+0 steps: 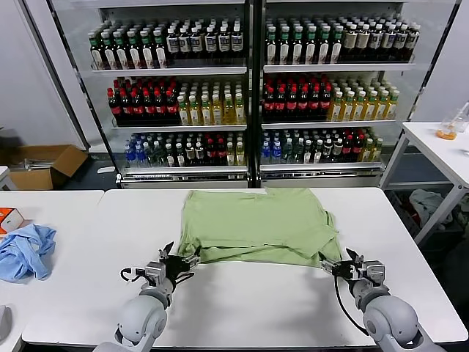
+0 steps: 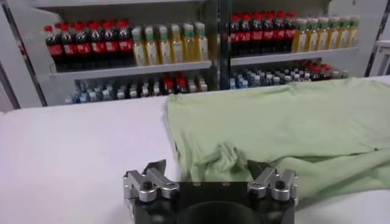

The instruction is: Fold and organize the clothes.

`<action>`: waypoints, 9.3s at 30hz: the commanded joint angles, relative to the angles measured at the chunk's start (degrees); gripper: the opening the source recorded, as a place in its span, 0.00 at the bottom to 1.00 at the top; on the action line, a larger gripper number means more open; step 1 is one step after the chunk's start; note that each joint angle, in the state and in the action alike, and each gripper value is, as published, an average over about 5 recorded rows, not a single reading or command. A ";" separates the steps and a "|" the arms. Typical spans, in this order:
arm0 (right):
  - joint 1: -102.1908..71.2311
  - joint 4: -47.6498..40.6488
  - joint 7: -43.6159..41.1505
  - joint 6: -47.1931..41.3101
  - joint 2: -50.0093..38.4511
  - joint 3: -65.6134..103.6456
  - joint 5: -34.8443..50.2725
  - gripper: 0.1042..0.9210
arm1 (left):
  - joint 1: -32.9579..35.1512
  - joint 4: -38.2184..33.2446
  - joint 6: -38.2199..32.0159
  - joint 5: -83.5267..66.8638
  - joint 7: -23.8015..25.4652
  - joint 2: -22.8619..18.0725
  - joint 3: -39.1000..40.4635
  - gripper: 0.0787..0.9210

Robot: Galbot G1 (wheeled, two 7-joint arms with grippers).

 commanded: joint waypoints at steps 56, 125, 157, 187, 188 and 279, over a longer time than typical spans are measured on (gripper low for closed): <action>-34.19 26.25 -3.19 2.06 -11.59 18.97 -3.07 0.23 | 34.30 -31.58 6.62 -11.37 0.86 8.10 -16.33 0.12; 47.29 -45.27 -2.48 -2.39 10.90 -29.95 11.26 0.68 | -15.65 11.87 8.17 -15.27 -3.26 5.47 7.11 0.50; 28.98 -9.00 -1.67 -1.99 -3.80 -14.26 13.52 0.00 | -3.41 -7.37 1.22 -25.59 -1.63 11.03 -2.74 0.03; -11.52 15.89 2.25 -2.28 -8.82 10.60 12.39 0.00 | 14.06 -16.54 7.96 -21.97 0.29 14.90 -8.14 0.02; -11.44 15.51 2.50 -2.29 -8.56 10.23 12.09 0.00 | 13.98 -16.26 8.09 -21.50 0.45 14.90 -7.93 0.02; -9.86 14.62 4.45 -2.08 -7.30 5.68 5.43 0.88 | 22.63 -33.56 4.70 -52.19 -3.53 5.76 -27.92 0.01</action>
